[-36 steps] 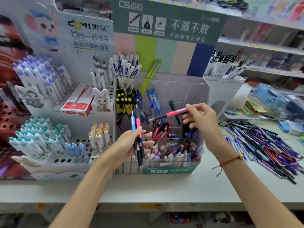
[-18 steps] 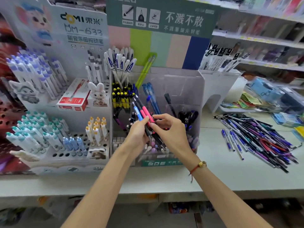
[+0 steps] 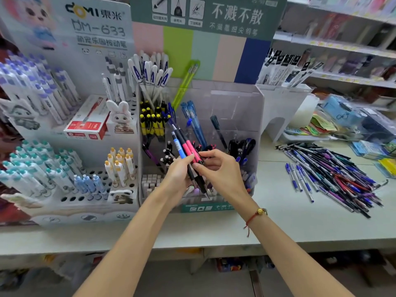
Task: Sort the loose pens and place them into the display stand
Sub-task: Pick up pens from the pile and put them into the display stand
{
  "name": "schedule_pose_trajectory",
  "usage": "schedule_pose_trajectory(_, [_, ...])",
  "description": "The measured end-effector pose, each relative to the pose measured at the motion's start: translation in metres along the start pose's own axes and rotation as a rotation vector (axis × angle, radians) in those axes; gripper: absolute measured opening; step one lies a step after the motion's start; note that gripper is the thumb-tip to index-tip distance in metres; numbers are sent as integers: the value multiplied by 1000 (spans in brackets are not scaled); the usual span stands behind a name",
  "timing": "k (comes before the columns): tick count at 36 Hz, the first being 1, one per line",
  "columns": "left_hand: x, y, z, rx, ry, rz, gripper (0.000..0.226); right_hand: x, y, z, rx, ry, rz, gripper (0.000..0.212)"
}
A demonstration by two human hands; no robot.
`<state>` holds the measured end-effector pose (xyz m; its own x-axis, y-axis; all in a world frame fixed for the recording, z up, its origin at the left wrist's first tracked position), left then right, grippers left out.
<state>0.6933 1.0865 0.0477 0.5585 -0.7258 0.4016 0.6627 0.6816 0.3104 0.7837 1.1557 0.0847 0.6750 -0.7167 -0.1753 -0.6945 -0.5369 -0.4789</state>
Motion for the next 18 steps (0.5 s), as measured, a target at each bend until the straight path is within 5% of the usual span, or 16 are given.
schedule_pose_trajectory(18, [11, -20, 1, 85, 8, 101, 20, 9, -27, 4, -117, 31, 217, 24])
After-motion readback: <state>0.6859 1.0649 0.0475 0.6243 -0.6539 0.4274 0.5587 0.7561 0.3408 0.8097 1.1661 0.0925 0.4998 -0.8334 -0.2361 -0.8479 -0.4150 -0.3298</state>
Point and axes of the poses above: each hand's wrist, its own x-axis away from the middle knuckle, its own y-axis out of the palm, z = x × y, the point moved 5 cm from there along -x, towards the middle knuckle, and after that the axes turned 1 degree about -z, right-handed, at the moved point
